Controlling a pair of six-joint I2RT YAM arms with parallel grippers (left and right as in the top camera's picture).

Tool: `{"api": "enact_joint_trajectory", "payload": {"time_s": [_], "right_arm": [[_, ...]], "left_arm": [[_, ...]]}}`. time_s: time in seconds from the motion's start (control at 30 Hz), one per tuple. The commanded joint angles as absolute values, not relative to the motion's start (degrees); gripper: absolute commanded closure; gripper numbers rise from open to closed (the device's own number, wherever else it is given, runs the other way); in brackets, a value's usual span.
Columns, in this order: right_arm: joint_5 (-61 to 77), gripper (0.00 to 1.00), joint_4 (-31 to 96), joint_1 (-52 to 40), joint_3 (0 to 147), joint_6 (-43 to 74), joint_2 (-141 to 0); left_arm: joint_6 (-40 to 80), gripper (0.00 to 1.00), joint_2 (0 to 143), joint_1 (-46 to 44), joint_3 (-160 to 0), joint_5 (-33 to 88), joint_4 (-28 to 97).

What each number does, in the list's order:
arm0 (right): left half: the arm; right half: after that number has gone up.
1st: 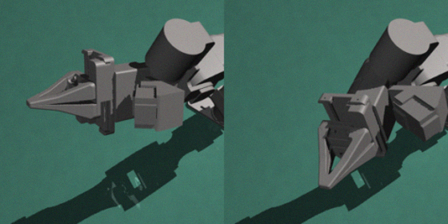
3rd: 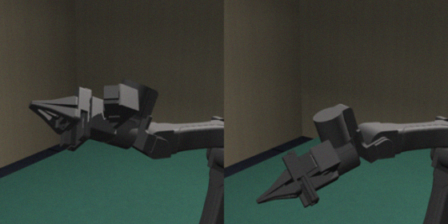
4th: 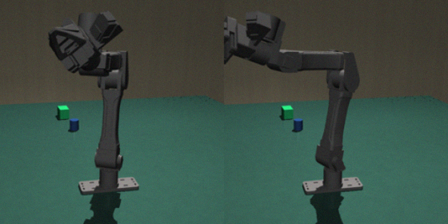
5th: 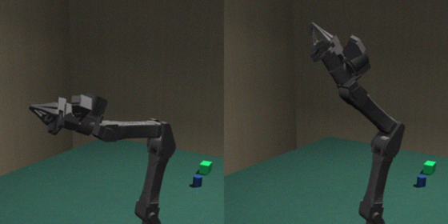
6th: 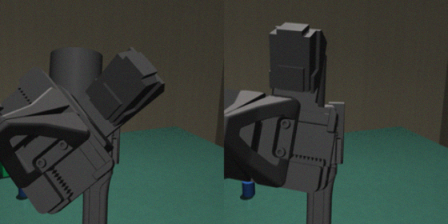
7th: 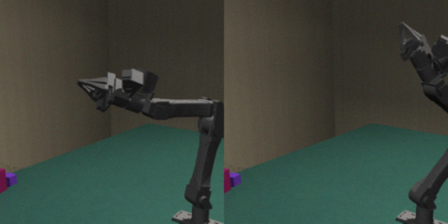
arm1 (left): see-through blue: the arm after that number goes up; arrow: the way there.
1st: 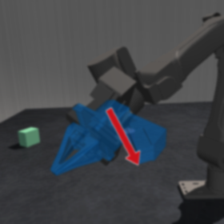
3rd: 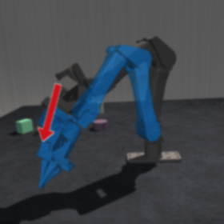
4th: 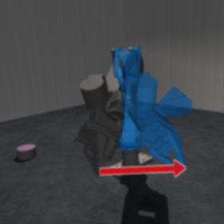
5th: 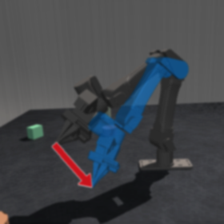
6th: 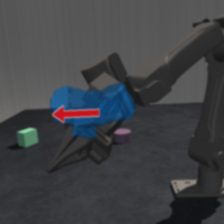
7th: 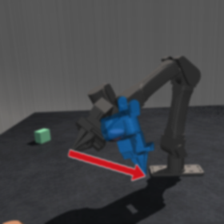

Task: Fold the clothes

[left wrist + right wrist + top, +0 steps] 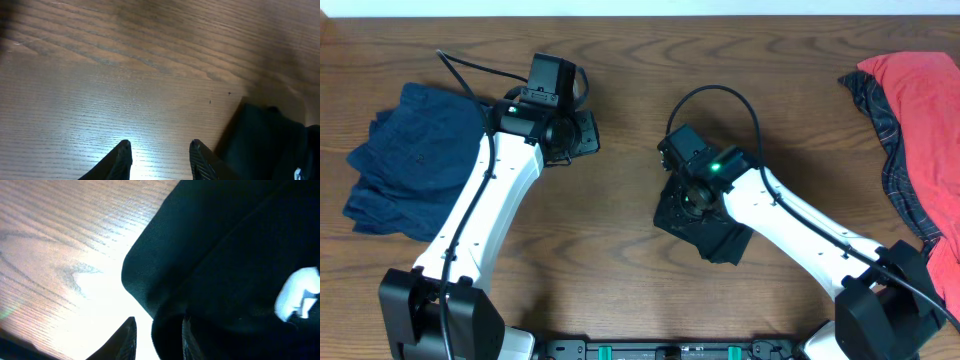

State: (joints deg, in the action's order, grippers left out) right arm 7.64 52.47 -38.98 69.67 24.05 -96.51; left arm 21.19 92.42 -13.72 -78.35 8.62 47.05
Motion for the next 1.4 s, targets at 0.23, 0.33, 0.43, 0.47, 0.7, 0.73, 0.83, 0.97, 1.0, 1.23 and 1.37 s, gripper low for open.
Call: {"api": "enact_joint_trajectory", "payload": {"time_s": [0.23, 0.33, 0.43, 0.47, 0.7, 0.73, 0.83, 0.97, 1.0, 1.23, 1.37], "right_arm": [[2.5, 0.99, 54.8, -39.7, 69.6, 24.0, -96.7], [-0.2, 0.99, 56.2, -39.7, 69.6, 28.1, -96.7], [-9.3, 0.99, 62.4, -39.7, 69.6, 41.8, -96.6], [-12.4, 0.99, 65.2, -39.7, 69.6, 47.1, -96.6], [-16.5, 0.99, 76.3, -39.9, 69.6, 64.4, -96.6], [-16.5, 0.99, 77.4, -40.1, 69.6, 65.7, -96.6], [-16.5, 0.99, 80.3, -40.5, 69.6, 68.5, -96.6], [-16.4, 0.99, 82.3, -40.6, 69.6, 69.5, -96.6], [-16.2, 0.99, 82.8, -40.6, 69.6, 69.9, -96.6], [-13.6, 0.99, 85.1, -41.4, 69.6, 72.8, -96.6], [-13.3, 0.91, 85.1, -42.1, 69.6, 72.9, -96.4]], "left_arm": [[21.5, 0.60, 92.5, -13.8, -77.8, 8.3, 47.1], [21.5, 0.60, 92.5, -13.8, -77.8, 8.3, 47.1], [21.5, 0.60, 92.5, -13.8, -77.8, 8.3, 47.2], [21.5, 0.60, 92.5, -13.8, -77.8, 8.3, 47.2], [21.5, 0.60, 92.5, -13.8, -77.8, 8.3, 47.1], [21.5, 0.60, 92.5, -13.8, -77.8, 8.3, 47.1], [21.5, 0.60, 92.5, -13.9, -77.8, 8.8, 47.1], [21.4, 0.60, 92.5, -14.6, -77.8, 12.8, 46.9], [21.0, 0.60, 92.5, -15.0, -77.8, 13.1, 46.7], [20.2, 0.60, 92.5, -17.6, -77.8, 13.0, 46.1], [20.2, 0.60, 92.5, -17.7, -77.8, 13.0, 46.2]]}}
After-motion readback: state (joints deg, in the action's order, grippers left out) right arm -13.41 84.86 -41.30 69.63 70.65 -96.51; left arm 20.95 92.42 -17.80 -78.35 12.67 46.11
